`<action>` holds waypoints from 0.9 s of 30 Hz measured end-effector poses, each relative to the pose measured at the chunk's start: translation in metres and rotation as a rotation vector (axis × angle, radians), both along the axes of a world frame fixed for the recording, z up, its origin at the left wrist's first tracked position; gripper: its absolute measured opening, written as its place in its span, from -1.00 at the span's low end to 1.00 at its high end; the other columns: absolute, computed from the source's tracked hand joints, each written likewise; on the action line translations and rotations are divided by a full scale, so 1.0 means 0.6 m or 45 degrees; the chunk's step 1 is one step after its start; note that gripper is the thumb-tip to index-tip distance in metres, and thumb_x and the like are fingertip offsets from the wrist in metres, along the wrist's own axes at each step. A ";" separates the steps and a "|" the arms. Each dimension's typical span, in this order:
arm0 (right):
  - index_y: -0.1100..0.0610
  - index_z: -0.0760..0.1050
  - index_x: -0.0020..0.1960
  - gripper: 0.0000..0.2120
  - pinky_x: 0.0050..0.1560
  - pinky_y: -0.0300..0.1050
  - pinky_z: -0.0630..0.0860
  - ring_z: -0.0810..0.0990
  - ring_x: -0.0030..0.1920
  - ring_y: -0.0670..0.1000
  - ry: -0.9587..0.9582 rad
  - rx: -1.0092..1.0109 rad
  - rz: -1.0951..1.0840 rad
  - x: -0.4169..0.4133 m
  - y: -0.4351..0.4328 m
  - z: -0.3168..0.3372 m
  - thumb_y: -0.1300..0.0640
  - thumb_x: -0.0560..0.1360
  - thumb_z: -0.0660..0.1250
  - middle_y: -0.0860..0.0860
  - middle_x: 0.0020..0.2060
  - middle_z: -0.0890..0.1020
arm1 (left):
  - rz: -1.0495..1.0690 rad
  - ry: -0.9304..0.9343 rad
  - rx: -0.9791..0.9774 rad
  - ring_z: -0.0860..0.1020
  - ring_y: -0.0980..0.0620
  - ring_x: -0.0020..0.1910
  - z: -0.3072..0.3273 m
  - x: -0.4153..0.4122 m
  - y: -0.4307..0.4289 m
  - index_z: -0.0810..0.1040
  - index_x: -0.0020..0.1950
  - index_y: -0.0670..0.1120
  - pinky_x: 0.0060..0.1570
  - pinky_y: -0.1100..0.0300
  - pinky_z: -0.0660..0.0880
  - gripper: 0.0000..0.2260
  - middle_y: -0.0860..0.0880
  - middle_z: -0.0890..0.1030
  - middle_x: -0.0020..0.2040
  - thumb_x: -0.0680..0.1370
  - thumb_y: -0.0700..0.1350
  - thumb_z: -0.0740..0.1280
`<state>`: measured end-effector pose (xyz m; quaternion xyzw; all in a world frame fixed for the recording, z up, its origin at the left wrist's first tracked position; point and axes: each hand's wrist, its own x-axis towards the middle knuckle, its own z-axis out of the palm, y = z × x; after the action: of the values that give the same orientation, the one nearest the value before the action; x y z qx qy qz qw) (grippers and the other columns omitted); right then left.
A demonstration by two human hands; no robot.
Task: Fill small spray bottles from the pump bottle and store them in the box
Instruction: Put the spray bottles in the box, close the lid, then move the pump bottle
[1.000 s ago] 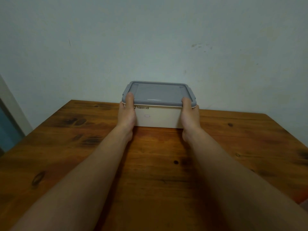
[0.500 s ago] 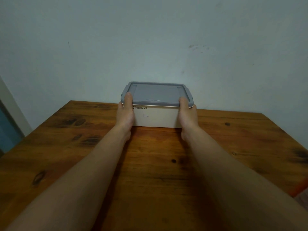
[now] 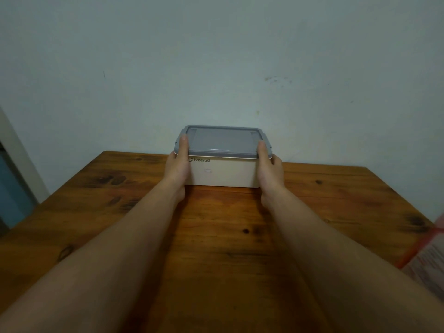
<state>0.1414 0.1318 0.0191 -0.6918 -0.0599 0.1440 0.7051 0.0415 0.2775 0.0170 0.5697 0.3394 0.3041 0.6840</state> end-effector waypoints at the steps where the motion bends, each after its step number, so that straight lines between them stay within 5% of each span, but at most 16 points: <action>1: 0.01 0.17 0.55 -0.24 0.39 0.19 0.36 0.39 0.39 0.13 0.003 0.009 -0.005 -0.004 -0.003 0.001 -0.37 0.50 0.20 0.06 0.44 0.39 | 0.009 -0.004 0.006 0.56 -0.06 0.11 -0.001 -0.004 -0.001 0.41 0.37 0.06 0.21 -0.11 0.47 -0.25 -0.05 0.60 0.15 0.36 0.53 0.13; 5: 0.01 0.08 0.59 -0.23 0.41 0.12 0.27 0.29 0.47 0.13 -0.026 0.029 -0.010 -0.013 -0.020 0.006 -0.33 0.52 0.21 0.03 0.51 0.28 | 0.087 -0.066 0.013 0.51 -0.04 0.21 0.003 -0.020 -0.005 0.31 0.47 0.09 0.27 -0.10 0.41 -0.02 -0.01 0.53 0.30 0.18 0.62 0.09; 9: 0.01 0.07 0.58 -0.24 0.38 0.09 0.28 0.27 0.48 0.12 -0.087 0.036 -0.023 -0.031 -0.033 0.017 -0.32 0.53 0.20 0.03 0.53 0.25 | 0.190 -0.188 0.104 0.33 0.10 0.29 0.030 -0.039 -0.034 0.16 0.56 0.04 0.16 0.15 0.27 -0.34 0.06 0.35 0.43 0.55 0.37 0.04; 12: 0.01 0.07 0.58 -0.24 0.38 0.07 0.29 0.26 0.49 0.11 -0.133 0.057 -0.031 -0.048 -0.048 0.025 -0.32 0.53 0.21 0.02 0.54 0.24 | 0.252 -0.256 0.233 0.30 0.06 0.42 0.039 -0.051 -0.054 0.18 0.55 0.04 0.16 0.21 0.25 -0.42 0.05 0.30 0.50 0.60 0.29 0.04; 17: 0.01 0.07 0.58 -0.25 0.42 0.06 0.25 0.21 0.52 0.08 -0.208 0.067 -0.025 -0.076 -0.078 0.033 -0.30 0.53 0.22 0.00 0.56 0.20 | 0.328 -0.395 0.392 0.36 0.15 0.37 0.051 -0.073 -0.094 0.29 0.50 -0.03 0.04 0.47 0.29 -0.51 0.07 0.40 0.43 0.65 0.18 0.04; 22: 0.00 0.08 0.58 -0.26 0.36 -0.03 0.28 0.23 0.51 0.06 -0.310 0.073 0.009 -0.115 -0.111 0.051 -0.29 0.53 0.23 -0.01 0.56 0.21 | 0.246 -0.477 0.422 0.39 0.11 0.39 0.062 -0.096 -0.150 0.33 0.48 -0.09 0.39 0.20 0.32 -0.53 0.02 0.45 0.41 0.66 0.12 0.03; 27: -0.01 0.11 0.57 -0.27 0.23 -0.16 0.27 0.26 0.50 0.02 -0.411 0.123 0.060 -0.159 -0.151 0.072 -0.27 0.53 0.24 -0.01 0.55 0.24 | 0.085 -0.479 0.393 0.46 0.25 0.19 0.067 -0.116 -0.222 0.34 0.47 -0.07 -0.14 0.61 0.37 -0.54 0.10 0.50 0.28 0.67 0.11 -0.03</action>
<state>0.0461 0.0415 0.0625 -0.6696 -0.1954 0.0446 0.7152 -0.0281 0.1444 0.0570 0.5892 0.1742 0.4757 0.6295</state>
